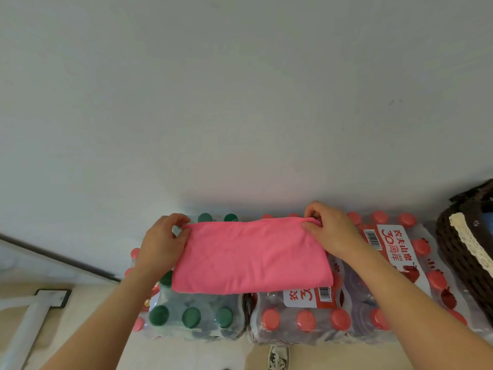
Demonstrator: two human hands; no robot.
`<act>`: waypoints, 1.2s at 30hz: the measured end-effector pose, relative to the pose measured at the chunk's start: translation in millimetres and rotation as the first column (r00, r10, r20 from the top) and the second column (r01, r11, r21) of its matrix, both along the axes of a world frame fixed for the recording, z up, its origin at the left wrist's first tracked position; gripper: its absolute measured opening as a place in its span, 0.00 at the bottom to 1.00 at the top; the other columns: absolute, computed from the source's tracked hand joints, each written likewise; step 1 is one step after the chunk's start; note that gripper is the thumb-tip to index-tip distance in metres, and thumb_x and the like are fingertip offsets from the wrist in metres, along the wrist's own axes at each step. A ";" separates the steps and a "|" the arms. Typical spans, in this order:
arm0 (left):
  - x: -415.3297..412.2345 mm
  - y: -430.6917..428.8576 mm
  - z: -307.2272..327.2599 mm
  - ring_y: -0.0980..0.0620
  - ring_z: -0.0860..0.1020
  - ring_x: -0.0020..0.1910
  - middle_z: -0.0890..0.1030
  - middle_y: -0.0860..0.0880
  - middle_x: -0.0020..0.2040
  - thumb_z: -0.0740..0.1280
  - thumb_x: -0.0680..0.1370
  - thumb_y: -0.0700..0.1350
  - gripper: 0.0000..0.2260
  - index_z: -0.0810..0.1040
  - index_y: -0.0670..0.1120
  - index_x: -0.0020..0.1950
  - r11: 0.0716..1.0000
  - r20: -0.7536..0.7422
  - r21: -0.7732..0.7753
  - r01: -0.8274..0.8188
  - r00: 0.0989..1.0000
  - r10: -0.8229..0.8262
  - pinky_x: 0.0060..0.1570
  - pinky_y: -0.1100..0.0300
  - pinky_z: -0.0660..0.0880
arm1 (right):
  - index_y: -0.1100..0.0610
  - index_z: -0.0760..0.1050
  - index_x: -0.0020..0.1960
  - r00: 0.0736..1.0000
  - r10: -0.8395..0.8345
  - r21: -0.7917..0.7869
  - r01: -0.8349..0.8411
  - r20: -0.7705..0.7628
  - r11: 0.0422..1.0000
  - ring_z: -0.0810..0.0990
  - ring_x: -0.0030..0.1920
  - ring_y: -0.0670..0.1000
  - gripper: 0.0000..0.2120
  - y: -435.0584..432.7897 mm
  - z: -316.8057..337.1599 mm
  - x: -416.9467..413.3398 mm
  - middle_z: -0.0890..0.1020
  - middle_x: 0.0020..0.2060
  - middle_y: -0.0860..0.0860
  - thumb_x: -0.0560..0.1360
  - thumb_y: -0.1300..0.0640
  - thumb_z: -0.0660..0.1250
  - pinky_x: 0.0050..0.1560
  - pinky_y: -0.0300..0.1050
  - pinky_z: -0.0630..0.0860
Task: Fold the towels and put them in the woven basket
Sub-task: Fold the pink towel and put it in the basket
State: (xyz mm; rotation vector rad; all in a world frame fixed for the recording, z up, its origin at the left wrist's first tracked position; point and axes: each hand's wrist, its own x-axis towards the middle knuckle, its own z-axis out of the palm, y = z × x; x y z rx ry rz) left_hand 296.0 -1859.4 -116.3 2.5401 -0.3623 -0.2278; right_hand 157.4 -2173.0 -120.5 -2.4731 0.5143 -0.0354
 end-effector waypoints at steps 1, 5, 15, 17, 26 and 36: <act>1.5 1.2 0.9 0.54 0.75 0.41 0.79 0.53 0.51 0.67 0.76 0.42 0.11 0.78 0.50 0.57 1.000 -0.027 0.016 0.024 0.999 -0.023 0.46 0.61 0.69 | 0.52 0.74 0.49 1.000 -0.011 0.047 0.011 -0.020 0.999 0.77 0.44 0.49 0.06 -1.6 0.8 1.0 0.79 0.43 0.47 0.74 0.55 0.69 0.45 0.47 0.74; 7.4 0.4 8.7 0.53 0.74 0.43 0.78 0.52 0.45 0.67 0.74 0.41 0.09 0.81 0.50 0.53 0.989 -0.109 0.107 0.098 0.990 -0.086 0.45 0.61 0.68 | 0.52 0.80 0.52 0.983 0.068 0.098 -0.052 -0.172 0.994 0.78 0.46 0.48 0.09 -9.9 6.7 8.0 0.79 0.43 0.46 0.72 0.55 0.71 0.45 0.41 0.70; 6.8 5.6 66.3 0.61 0.74 0.29 0.81 0.63 0.34 0.70 0.70 0.33 0.15 0.82 0.54 0.42 0.944 -0.009 -0.327 -0.049 0.999 0.048 0.30 0.74 0.69 | 0.50 0.75 0.36 0.999 0.048 0.231 -0.051 0.017 0.972 0.80 0.39 0.51 0.10 -14.9 71.9 8.4 0.81 0.35 0.48 0.65 0.64 0.72 0.44 0.50 0.77; -2.6 12.0 84.2 0.61 0.76 0.34 0.82 0.61 0.39 0.70 0.70 0.31 0.16 0.82 0.54 0.44 0.889 0.094 -0.458 -0.003 0.994 0.052 0.35 0.74 0.72 | 0.51 0.76 0.38 0.990 0.031 0.216 -0.061 0.139 0.974 0.80 0.40 0.48 0.11 -11.2 95.8 -5.1 0.81 0.37 0.47 0.66 0.65 0.74 0.43 0.43 0.77; -80.5 70.2 -7.9 0.55 0.78 0.44 0.80 0.55 0.45 0.65 0.71 0.44 0.08 0.84 0.48 0.43 0.903 0.359 -0.002 0.429 0.844 -0.400 0.44 0.58 0.76 | 0.53 0.72 0.37 0.966 0.250 -0.264 -0.224 0.066 0.938 0.71 0.41 0.45 0.16 35.7 10.1 -105.8 0.75 0.38 0.45 0.60 0.69 0.75 0.40 0.38 0.70; -90.7 77.2 5.6 0.68 0.75 0.43 0.78 0.65 0.45 0.70 0.66 0.37 0.14 0.83 0.54 0.45 0.785 0.029 0.093 0.612 0.786 -0.617 0.45 0.79 0.67 | 0.49 0.73 0.41 0.998 -0.019 -0.005 0.020 0.057 1.000 0.75 0.40 0.42 0.07 57.5 3.3 -127.9 0.77 0.37 0.42 0.69 0.59 0.69 0.38 0.40 0.73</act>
